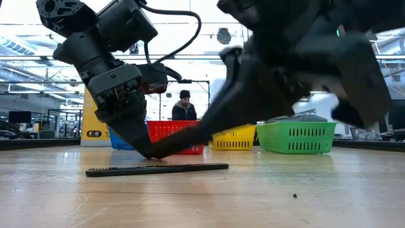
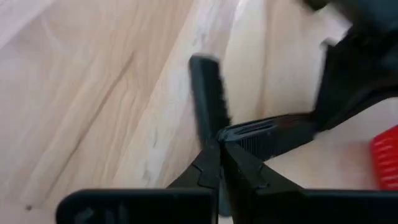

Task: Pick & Place Travel size toiletries
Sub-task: Put the black comb into the blue bin

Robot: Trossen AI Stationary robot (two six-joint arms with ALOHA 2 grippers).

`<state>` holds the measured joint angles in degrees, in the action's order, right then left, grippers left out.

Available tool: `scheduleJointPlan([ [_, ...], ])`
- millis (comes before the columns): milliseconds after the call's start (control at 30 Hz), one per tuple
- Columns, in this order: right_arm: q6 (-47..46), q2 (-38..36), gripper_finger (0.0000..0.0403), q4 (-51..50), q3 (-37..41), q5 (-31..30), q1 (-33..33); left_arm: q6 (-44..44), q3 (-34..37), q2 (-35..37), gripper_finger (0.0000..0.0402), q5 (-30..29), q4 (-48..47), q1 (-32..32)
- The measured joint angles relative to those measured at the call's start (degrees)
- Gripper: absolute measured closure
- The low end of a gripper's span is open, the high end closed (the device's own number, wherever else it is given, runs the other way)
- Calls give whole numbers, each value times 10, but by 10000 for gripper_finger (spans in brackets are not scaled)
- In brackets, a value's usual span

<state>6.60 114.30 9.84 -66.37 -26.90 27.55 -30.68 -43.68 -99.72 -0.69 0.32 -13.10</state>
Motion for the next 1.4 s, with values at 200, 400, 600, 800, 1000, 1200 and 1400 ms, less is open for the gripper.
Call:
scheduleJointPlan([
  [200, 14, -30, 400, -3, 0, -36, 6, 0, 0, 0, 395, 0, 1, 0],
  [400, 15, -31, 399, -6, -1, -28, -2, 0, 0, 0, 399, 0, 3, 0],
  [600, 16, -31, 401, -3, -1, -18, -17, 0, 1, 0, 393, -3, 7, 0],
  [800, 17, -32, 402, -3, -1, 9, -27, -1, 1, 0, 396, -4, 8, 0],
  [1000, 37, -32, 401, 3, -1, 5, -27, 0, 1, 0, 399, -4, 9, 0],
  [1200, 48, -30, 329, -1, -1, 1, -37, -1, 1, -1, 394, 1, 15, 0],
  [1400, 45, -25, 220, -5, 1, -21, -73, 2, 1, -2, 395, 44, 35, -2],
])
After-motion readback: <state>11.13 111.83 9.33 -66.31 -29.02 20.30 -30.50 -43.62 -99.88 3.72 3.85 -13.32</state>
